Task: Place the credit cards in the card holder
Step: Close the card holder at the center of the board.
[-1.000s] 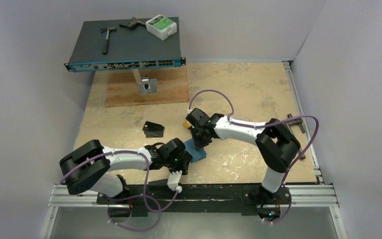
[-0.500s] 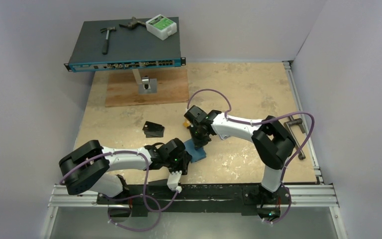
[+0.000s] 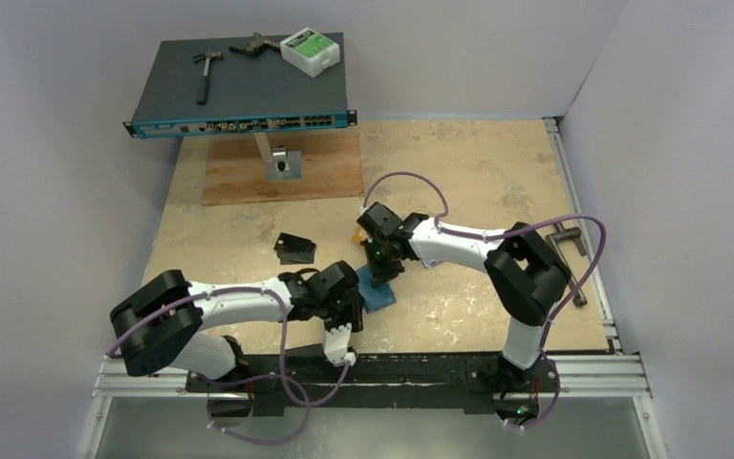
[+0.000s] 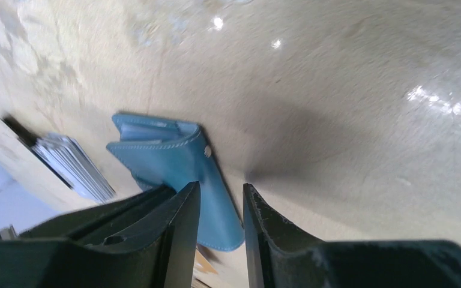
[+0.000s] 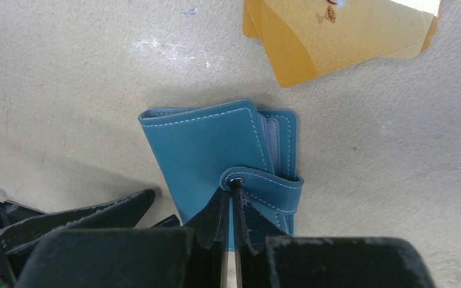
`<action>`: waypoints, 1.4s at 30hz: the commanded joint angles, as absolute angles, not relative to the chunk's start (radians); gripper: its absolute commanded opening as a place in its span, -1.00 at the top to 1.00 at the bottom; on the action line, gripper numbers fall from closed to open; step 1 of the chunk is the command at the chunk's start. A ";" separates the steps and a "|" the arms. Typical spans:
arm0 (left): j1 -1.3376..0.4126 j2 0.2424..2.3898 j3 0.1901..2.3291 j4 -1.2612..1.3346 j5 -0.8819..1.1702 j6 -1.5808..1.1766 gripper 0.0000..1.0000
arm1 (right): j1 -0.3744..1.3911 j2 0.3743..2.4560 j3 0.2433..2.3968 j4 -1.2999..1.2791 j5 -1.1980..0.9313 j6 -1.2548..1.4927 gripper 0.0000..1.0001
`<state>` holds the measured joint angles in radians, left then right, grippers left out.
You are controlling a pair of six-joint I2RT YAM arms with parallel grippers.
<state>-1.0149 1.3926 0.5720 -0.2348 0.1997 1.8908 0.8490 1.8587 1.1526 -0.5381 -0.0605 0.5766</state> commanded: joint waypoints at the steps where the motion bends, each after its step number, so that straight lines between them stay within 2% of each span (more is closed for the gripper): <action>1: -1.003 1.346 0.723 -0.458 0.180 1.642 0.35 | 0.870 2.115 0.973 -0.390 -0.017 0.618 1.00; 8: -0.887 1.219 0.839 -0.732 0.172 1.418 0.33 | 0.871 2.063 0.866 -0.364 0.007 0.650 1.00; 9: -0.867 1.207 0.868 -0.787 0.173 1.373 0.33 | 0.870 2.038 0.849 -0.366 0.022 0.658 0.94; 14: -0.751 1.175 1.005 -0.976 0.208 1.099 0.32 | 0.870 1.868 0.819 -0.401 0.070 0.695 0.37; 16: -0.698 1.162 1.048 -0.989 0.223 0.986 0.31 | 0.870 1.801 0.841 -0.423 0.084 0.699 0.06; 22: -0.506 1.156 1.160 -1.020 0.256 0.703 0.29 | 0.870 1.624 0.987 -0.531 0.129 0.695 -0.23; 25: -0.395 1.140 1.173 -1.036 0.293 0.639 0.27 | 0.871 1.546 1.083 -0.619 0.147 0.685 -0.53; 27: -0.354 1.131 1.171 -1.045 0.295 0.622 -0.24 | 0.871 1.507 1.165 -0.674 0.150 0.670 -0.90; 28: -0.335 1.127 1.171 -1.050 0.302 0.618 -0.57 | 0.870 1.493 1.202 -0.691 0.141 0.660 -0.97; 30: -0.295 1.120 1.172 -1.040 0.315 0.593 -0.85 | 0.870 1.473 1.286 -0.742 0.149 0.643 -0.98; 33: -0.225 1.121 1.187 -1.022 0.335 0.549 -1.00 | 0.868 1.461 1.370 -0.764 0.165 0.607 -0.98; 37: -0.121 1.108 1.172 -0.928 0.341 0.460 -1.00 | 0.808 1.448 1.424 -0.730 0.285 0.530 -0.98; 39: -0.046 1.106 1.144 -0.856 0.370 0.413 -1.00 | 0.713 1.404 1.374 -0.631 0.306 0.488 -0.97; 42: 0.046 1.139 1.091 -0.758 0.409 0.364 -1.00 | 0.550 1.301 1.185 -0.380 0.409 0.423 -0.98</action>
<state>-0.0582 1.1309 1.1351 -0.9260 0.3336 0.4824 0.7357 1.4097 1.3537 -0.6170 0.2279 0.5365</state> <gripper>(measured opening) 0.998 0.987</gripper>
